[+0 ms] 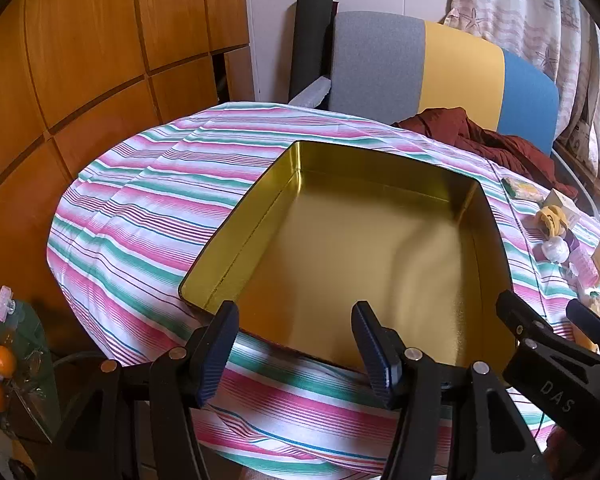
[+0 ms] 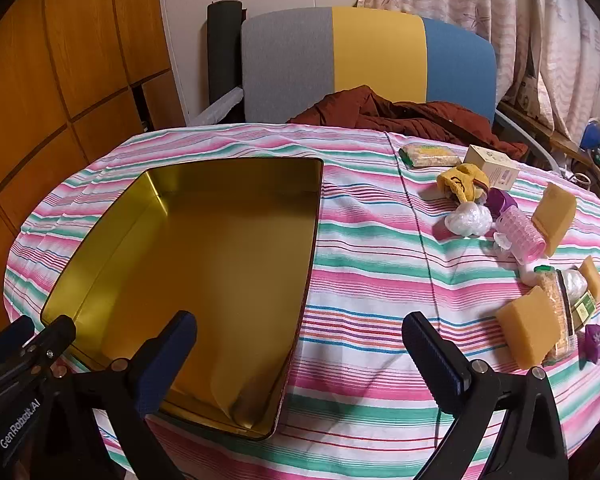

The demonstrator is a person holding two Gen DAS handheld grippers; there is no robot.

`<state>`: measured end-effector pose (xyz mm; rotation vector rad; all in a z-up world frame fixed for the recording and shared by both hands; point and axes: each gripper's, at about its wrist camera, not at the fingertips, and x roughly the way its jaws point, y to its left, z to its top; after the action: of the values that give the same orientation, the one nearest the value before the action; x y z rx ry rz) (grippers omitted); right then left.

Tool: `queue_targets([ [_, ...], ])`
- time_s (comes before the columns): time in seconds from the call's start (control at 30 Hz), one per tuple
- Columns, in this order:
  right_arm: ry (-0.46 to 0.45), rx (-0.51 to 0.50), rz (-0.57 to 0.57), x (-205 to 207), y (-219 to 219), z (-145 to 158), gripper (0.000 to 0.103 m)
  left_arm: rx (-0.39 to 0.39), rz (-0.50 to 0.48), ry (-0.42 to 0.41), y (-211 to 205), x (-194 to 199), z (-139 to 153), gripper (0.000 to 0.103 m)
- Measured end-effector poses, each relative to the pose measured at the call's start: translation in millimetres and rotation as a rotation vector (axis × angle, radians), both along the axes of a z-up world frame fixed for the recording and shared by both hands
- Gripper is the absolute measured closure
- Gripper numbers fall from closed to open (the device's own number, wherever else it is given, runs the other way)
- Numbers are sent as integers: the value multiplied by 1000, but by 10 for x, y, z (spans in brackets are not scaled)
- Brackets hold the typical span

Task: Organize objects
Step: 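Move both tools from the gold tray toward the scattered items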

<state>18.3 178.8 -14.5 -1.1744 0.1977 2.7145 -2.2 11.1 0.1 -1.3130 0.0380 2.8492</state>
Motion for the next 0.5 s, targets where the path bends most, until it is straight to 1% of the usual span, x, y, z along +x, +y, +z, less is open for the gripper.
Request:
queue_targets([
  [0.5, -4, -1, -8, 11, 22, 5, 0, -4, -9, -8, 0, 14, -29, 44],
])
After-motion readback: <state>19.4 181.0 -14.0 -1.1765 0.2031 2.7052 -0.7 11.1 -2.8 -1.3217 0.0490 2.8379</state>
